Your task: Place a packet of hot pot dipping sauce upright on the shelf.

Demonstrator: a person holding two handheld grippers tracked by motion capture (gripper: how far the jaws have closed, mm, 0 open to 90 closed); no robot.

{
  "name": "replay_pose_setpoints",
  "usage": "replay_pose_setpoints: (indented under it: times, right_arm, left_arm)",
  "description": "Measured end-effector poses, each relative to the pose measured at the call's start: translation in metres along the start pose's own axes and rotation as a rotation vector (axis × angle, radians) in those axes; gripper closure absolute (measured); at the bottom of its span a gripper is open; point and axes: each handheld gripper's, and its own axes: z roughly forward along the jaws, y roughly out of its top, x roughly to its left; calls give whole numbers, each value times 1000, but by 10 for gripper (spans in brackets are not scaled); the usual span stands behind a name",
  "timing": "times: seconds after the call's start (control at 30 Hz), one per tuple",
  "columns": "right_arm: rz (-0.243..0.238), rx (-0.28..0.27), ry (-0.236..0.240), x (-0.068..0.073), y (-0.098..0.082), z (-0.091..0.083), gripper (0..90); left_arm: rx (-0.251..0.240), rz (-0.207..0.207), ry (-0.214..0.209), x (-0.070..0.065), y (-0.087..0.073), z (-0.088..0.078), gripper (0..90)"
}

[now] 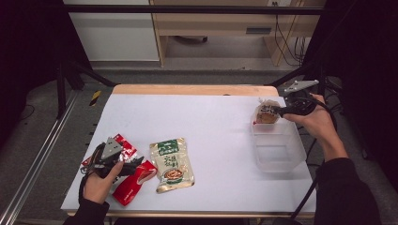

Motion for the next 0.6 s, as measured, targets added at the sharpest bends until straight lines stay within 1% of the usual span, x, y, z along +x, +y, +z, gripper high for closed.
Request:
replay_pose_setpoints:
  times: [0.1,0.17,0.23,0.33,0.43,0.47,0.57,0.6]
  right_arm:
    - [1,-30,-23,7,4,-17,240]
    - [-3,-67,-36,14,7,-29,213]
    - [1,-98,-36,25,10,-38,174]
    - [0,-106,-29,45,14,-46,147]
    - [-14,-151,9,77,17,-51,156]
    - [-22,-154,22,87,17,-51,155]
    - [-6,-196,77,117,16,-46,163]
    - [-5,-198,93,127,15,-43,167]
  left_arm:
    - [2,12,-5,-2,1,1,57]
    - [6,22,-9,-3,1,1,56]
    - [6,24,-13,-5,2,2,56]
    - [9,30,-19,-7,2,3,56]
    - [10,34,-24,-8,3,3,56]
    - [11,36,-26,-8,3,3,56]
    - [12,43,-34,-10,3,4,60]
    - [13,48,-36,-10,4,4,61]
